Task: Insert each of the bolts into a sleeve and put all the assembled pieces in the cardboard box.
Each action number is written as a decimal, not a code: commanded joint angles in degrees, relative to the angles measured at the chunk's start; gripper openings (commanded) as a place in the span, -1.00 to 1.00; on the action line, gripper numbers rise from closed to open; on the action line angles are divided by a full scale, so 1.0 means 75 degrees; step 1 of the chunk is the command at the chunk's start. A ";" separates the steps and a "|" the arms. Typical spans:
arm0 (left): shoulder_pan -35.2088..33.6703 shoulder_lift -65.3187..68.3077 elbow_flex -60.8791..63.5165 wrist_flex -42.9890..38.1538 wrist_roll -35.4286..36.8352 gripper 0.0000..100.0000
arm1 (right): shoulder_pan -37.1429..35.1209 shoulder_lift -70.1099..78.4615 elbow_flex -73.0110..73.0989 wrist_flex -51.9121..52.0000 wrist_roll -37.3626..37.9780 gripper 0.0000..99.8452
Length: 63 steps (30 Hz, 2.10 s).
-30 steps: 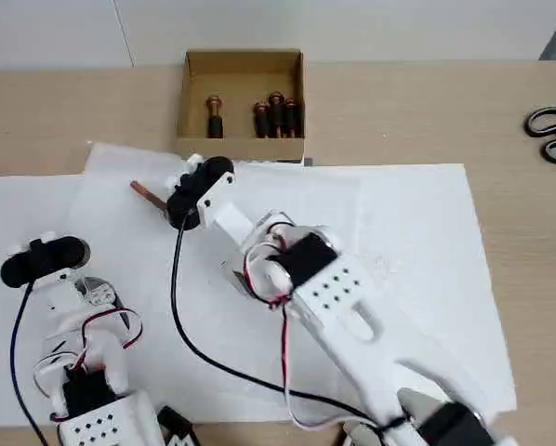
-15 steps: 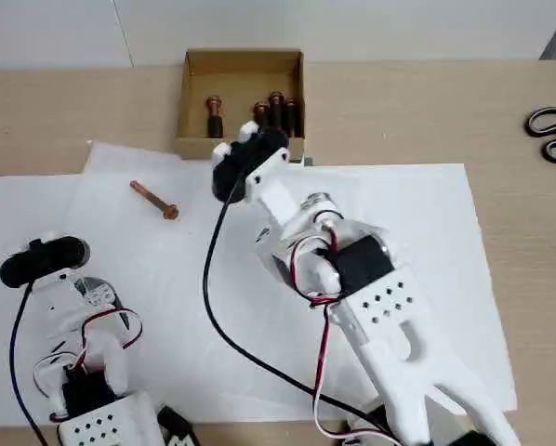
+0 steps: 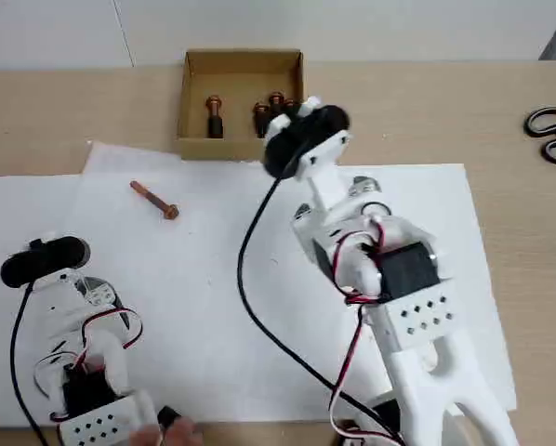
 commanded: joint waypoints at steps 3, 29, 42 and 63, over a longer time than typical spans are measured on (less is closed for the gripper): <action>0.0012 -0.0070 -0.0041 -0.0188 0.0000 -0.99 | 0.0627 -0.0252 -0.0117 0.0029 -0.0023 -0.42; 0.0012 -0.0070 -0.0041 -0.0188 0.0000 -0.99 | 0.1037 -0.1377 0.2063 -0.0826 -0.0012 -0.42; 0.0012 -0.0070 -0.0041 -0.0188 0.0000 -0.99 | 0.1061 -0.1377 0.2075 -0.0955 -0.0012 -0.42; 0.0012 -0.0070 -0.0041 -0.0188 0.0000 -0.99 | 0.0416 -0.1741 0.2040 -0.0533 -0.0516 -0.42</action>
